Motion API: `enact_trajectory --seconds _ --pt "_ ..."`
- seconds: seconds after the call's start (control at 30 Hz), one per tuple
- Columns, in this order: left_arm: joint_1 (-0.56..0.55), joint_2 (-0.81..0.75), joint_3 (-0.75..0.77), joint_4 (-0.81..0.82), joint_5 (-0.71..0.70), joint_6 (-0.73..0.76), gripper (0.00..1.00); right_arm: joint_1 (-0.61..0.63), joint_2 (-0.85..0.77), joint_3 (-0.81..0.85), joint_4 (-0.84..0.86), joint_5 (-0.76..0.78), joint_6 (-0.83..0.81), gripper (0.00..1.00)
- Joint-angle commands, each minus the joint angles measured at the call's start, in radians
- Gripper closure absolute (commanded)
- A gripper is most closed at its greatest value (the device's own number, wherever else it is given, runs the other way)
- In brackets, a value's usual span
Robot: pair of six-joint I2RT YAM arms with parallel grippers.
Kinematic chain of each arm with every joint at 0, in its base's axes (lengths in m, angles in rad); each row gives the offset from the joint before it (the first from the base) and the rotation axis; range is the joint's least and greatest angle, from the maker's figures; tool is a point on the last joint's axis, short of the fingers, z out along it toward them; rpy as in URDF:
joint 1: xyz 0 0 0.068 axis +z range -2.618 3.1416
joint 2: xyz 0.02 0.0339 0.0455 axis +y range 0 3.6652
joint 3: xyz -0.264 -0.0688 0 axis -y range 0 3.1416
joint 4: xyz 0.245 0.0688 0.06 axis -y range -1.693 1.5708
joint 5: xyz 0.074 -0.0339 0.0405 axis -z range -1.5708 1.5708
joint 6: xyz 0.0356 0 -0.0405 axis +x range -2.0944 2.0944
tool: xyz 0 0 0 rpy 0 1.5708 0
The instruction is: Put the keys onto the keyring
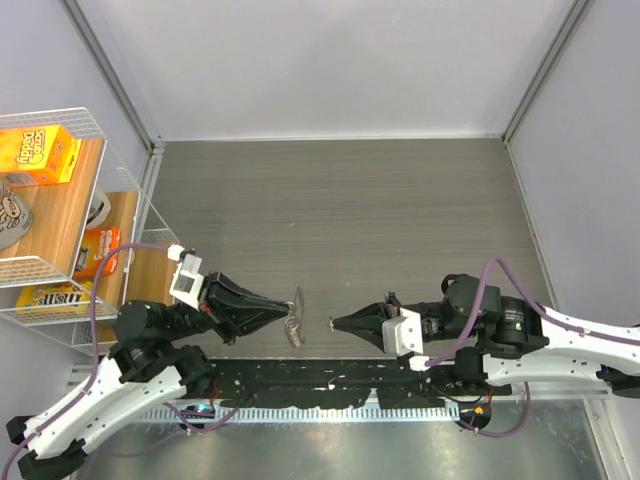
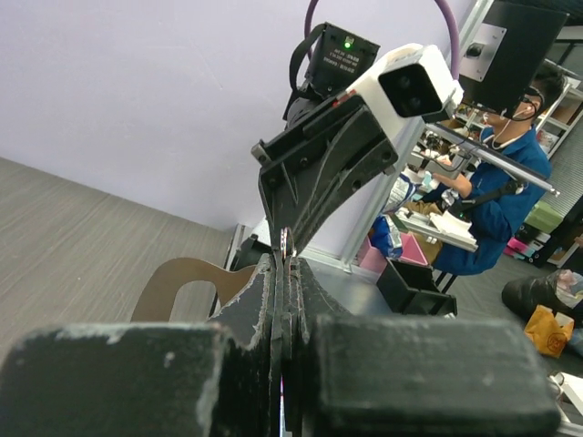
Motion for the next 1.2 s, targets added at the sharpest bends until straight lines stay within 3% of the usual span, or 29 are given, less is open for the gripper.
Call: enact_trajectory --seconds 0.0,0.47,1.17 --pt "0.001 0.007 0.003 0.117 -0.018 -0.019 1.00 0.005 0.037 0.100 -0.004 0.064 -0.082 0.95" --pt "0.001 -0.017 0.050 -0.068 -0.173 0.019 1.00 0.006 0.240 0.361 -0.123 0.152 -0.026 0.95" --pt "0.001 -0.025 0.053 -0.099 -0.193 -0.002 1.00 0.005 0.336 0.419 -0.137 0.168 0.008 0.95"
